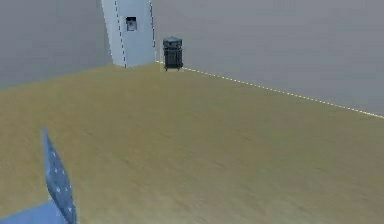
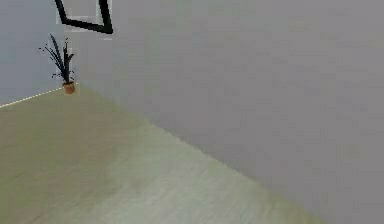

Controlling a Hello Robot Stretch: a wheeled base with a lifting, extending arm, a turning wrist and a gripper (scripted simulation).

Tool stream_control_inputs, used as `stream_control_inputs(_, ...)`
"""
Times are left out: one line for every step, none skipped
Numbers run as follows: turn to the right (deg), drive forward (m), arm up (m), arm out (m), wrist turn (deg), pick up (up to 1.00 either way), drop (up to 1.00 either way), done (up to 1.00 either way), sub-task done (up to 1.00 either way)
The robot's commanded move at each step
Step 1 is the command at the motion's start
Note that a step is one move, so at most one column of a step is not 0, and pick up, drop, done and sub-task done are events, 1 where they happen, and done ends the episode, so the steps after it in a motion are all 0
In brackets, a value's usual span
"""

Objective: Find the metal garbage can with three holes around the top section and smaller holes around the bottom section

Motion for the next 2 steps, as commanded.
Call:
stream_control_inputs(6.0,0.00,0.00,0.00,0.0,0.00,0.00,0.00,0.00)
stream_control_inputs(0.0,0.85,0.00,0.00,0.0,0.00,0.00,0.00,0.00)
